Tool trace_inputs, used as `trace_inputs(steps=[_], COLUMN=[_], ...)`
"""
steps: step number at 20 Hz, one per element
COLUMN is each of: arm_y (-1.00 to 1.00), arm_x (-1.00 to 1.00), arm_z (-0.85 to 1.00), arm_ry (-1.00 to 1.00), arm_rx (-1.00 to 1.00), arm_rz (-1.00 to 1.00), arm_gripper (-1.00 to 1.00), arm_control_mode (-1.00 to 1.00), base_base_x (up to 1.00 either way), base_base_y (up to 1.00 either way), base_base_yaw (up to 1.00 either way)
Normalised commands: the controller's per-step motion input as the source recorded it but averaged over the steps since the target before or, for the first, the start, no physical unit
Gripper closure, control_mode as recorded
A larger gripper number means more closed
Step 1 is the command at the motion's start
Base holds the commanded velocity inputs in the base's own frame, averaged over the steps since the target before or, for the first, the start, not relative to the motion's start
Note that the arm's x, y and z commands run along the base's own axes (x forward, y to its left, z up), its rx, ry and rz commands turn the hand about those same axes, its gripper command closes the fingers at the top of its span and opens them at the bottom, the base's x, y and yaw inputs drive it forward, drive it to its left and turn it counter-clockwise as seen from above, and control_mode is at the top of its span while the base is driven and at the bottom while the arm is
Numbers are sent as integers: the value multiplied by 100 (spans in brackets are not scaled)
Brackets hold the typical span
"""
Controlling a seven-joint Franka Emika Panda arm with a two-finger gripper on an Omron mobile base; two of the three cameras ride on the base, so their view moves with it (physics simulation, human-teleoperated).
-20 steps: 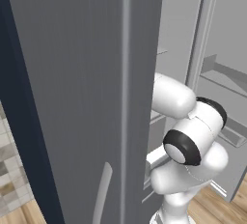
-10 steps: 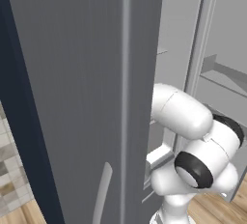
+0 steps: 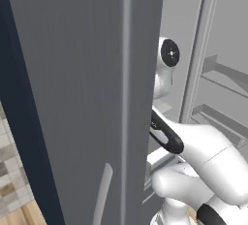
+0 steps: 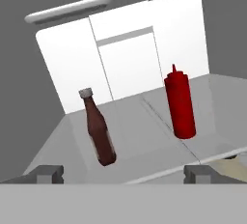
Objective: Place the ketchup and ketchup from the counter to the top shelf of the fridge. If the existing items in the fridge are on the top shelf, move them to other shelves.
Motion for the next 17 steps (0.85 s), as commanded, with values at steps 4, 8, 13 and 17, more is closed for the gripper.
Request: trace_inputs(steps=[4,8,13,17], arm_y=[-100,-100,-100,-55], arm_x=[-100,-100,-100,-87], arm_z=[41,29,30,16], arm_ry=[0,0,1,-32], arm_rx=[12,8,5,5], arm_rz=[-12,-7,-5,-5], arm_gripper=[-100,-100,-100,-100], arm_control_mode=[-100,-100,-100,-100], base_base_x=[0,0,0,0], base_base_y=[0,0,0,0], base_base_yaw=[0,0,0,0])
